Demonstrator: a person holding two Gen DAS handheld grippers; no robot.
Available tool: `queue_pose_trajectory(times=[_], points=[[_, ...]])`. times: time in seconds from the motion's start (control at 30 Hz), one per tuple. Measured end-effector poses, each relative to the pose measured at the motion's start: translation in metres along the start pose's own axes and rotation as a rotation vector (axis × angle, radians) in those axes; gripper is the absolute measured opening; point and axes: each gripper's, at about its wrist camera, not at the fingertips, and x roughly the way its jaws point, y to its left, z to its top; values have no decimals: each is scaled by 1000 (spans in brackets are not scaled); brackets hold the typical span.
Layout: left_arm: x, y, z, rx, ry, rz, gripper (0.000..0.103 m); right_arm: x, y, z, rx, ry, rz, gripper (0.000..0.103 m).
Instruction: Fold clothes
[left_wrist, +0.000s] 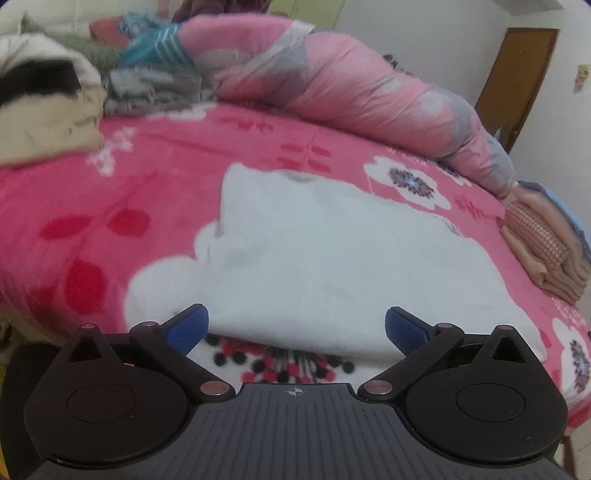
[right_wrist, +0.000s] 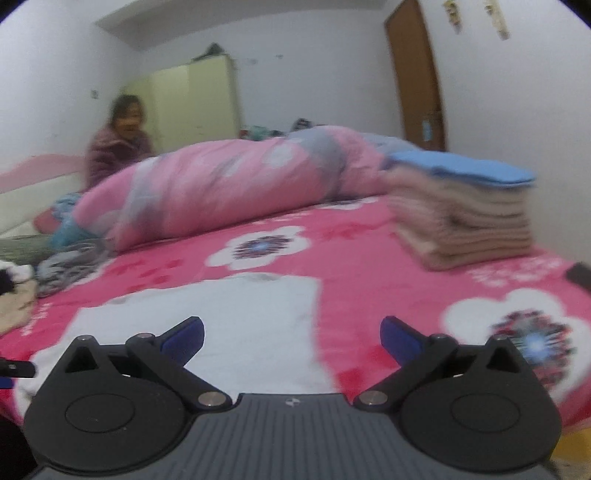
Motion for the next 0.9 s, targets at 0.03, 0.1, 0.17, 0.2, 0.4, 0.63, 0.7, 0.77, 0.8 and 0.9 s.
queue_pose_trajectory(times=[0.03,0.1,0.17,0.2,0.4,0.63,0.7,0.77,0.8,0.9], points=[[-3,2,-1,12,-19,-7,103,3,10,-4,-9,-17,23,103],[-8,6,-1,20,-46,-28,103,12,35,-9,-49,-47,36,103],[-11,11,-3,7,-56,-33,103,24,65,-16,-128,-57,40,101],[-12,12,-4,8,-61,-23,103,30,78,-19,-166,-60,46,95],[-6,-4,-15,148,-72,9,84,64,118,-37,-216,55,93,52],[34,-8,-20,161,5,10,50,91,64,-48,-31,195,33,32],[40,-2,-21,143,18,16,49,89,32,-47,48,204,-9,30],[40,1,-21,139,18,7,50,83,7,-43,76,195,-86,30],[41,3,-21,138,18,3,50,80,-5,-41,85,189,-130,30],[37,5,-19,139,18,-3,50,70,-28,-32,132,167,-223,31]])
